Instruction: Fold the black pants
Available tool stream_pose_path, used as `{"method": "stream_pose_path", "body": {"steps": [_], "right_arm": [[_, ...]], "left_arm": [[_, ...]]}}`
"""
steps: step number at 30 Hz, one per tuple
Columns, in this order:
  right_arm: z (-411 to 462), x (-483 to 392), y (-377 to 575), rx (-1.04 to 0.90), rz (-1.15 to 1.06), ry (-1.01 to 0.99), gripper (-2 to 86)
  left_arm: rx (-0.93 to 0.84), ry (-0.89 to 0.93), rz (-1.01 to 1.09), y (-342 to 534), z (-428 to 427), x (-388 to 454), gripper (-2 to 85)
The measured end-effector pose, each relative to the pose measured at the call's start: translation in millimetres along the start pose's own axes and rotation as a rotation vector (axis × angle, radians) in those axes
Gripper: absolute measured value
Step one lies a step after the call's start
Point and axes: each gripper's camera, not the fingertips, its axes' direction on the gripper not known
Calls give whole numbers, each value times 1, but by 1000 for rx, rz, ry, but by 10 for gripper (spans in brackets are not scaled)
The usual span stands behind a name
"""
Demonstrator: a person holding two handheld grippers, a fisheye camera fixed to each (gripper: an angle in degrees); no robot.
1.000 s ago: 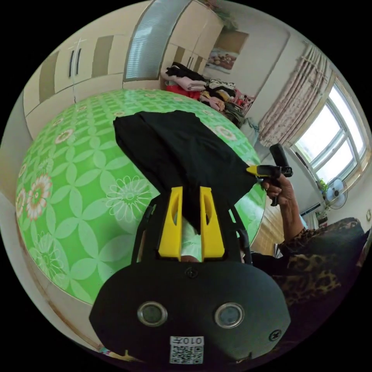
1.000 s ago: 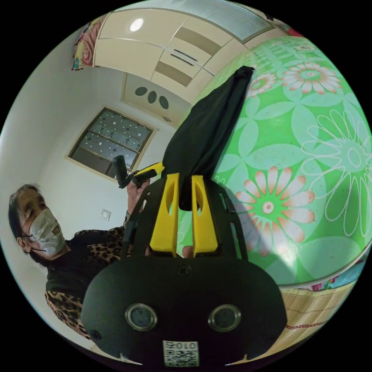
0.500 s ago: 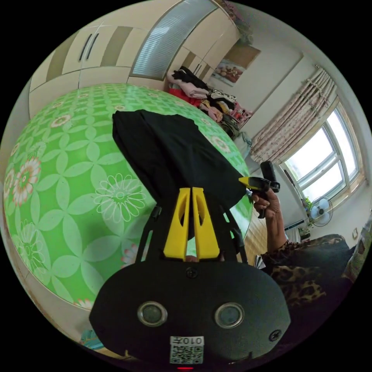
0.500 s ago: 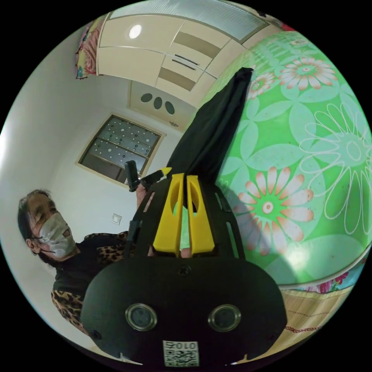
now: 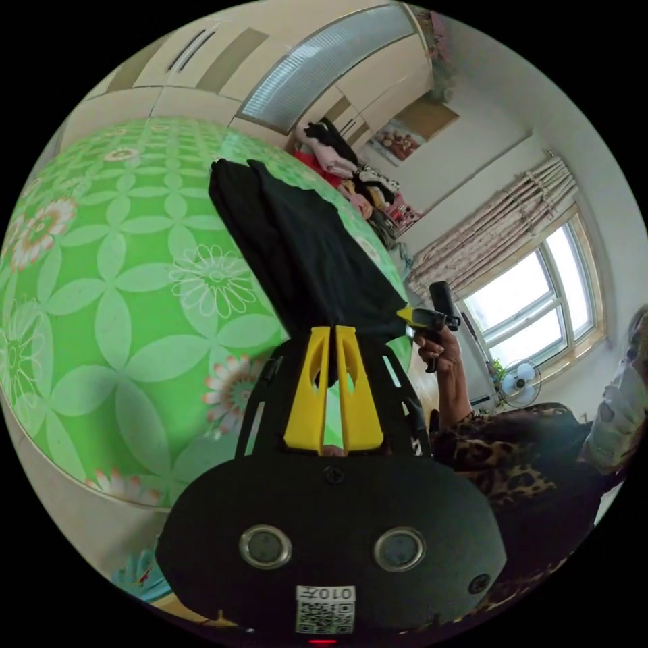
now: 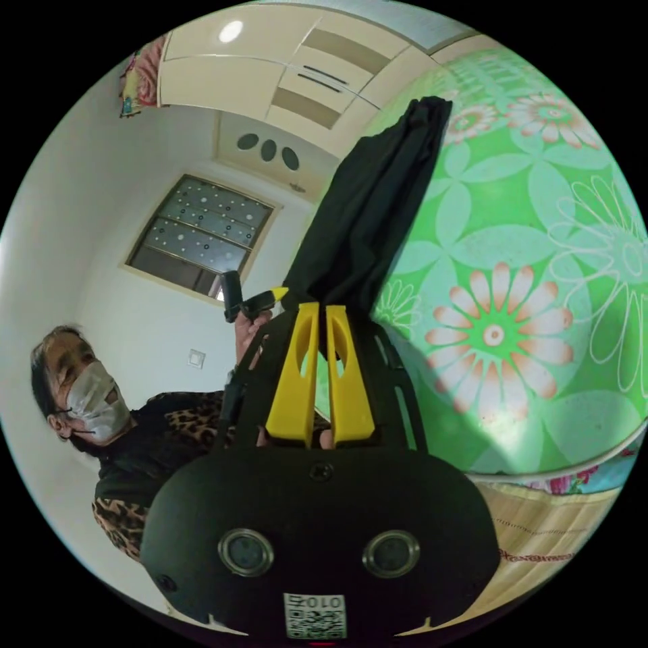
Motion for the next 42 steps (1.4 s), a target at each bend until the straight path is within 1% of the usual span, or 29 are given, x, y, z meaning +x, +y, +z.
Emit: {"method": "stream_pose_path", "body": {"steps": [2,4,6,8,11,12,13,14,16,21,23,25,26,28,29,31,32,34,36,37,39,40,42], "right_arm": [[5,-2,1,-23,-11,-12,67],[11,-7,3,-47,-38,-6,71],[13,-7,4,-44,-40,38,60],[17,-5,2,-54,-32,65,43],[15,-10,5,-41,-74,-41,39],[14,-9,7,-46,-59,-15,39],[18,-5,9,-79,-21,73,38],[19,-4,10,-77,-38,66,38],[19,2,14,-75,-30,-14,39],[21,-3,17,-66,-69,-12,59],[11,-5,21,10,-71,-26,79],[-6,-5,28,104,-63,-26,99],[-10,-4,30,120,-58,-19,103],[-10,-4,34,123,-25,48,113],[-8,-5,34,112,-17,69,115],[1,-8,34,114,0,110,118],[3,-9,34,118,-1,112,119],[13,-13,28,98,-4,132,119],[25,-18,22,66,-10,150,112],[37,-22,18,22,-22,153,101],[54,-28,15,-9,-13,199,75],[66,-32,14,-30,2,248,55],[85,-39,17,-40,-1,236,47]], "left_arm": [[-34,19,9,-2,-1,-1,8],[-29,-20,6,4,-6,-2,9],[-49,-19,-2,7,-4,-5,8],[-112,-21,-14,6,11,-11,4],[-113,-15,45,3,5,-1,1],[-109,-27,52,4,2,1,0],[-123,-60,43,5,1,1,0],[-167,-55,27,6,7,-5,-1],[-164,10,8,7,5,-13,-1],[-182,3,37,6,-4,-7,-1],[-115,52,56,8,-22,-3,-1],[-41,63,47,11,-44,-3,-1],[20,45,34,14,-59,-4,-1],[72,24,34,16,-73,-2,-1],[65,11,68,15,-73,6,-1],[23,-42,90,12,-60,18,-1],[3,-113,70,10,-49,20,-1],[-46,-174,28,7,-31,19,-1],[-75,-138,55,6,-15,28,-1],[-98,-103,109,6,-3,41,-1],[-144,-178,154,6,13,56,-1],[-157,-263,154,6,20,58,-1],[-163,-270,136,4,16,48,-2]]}}
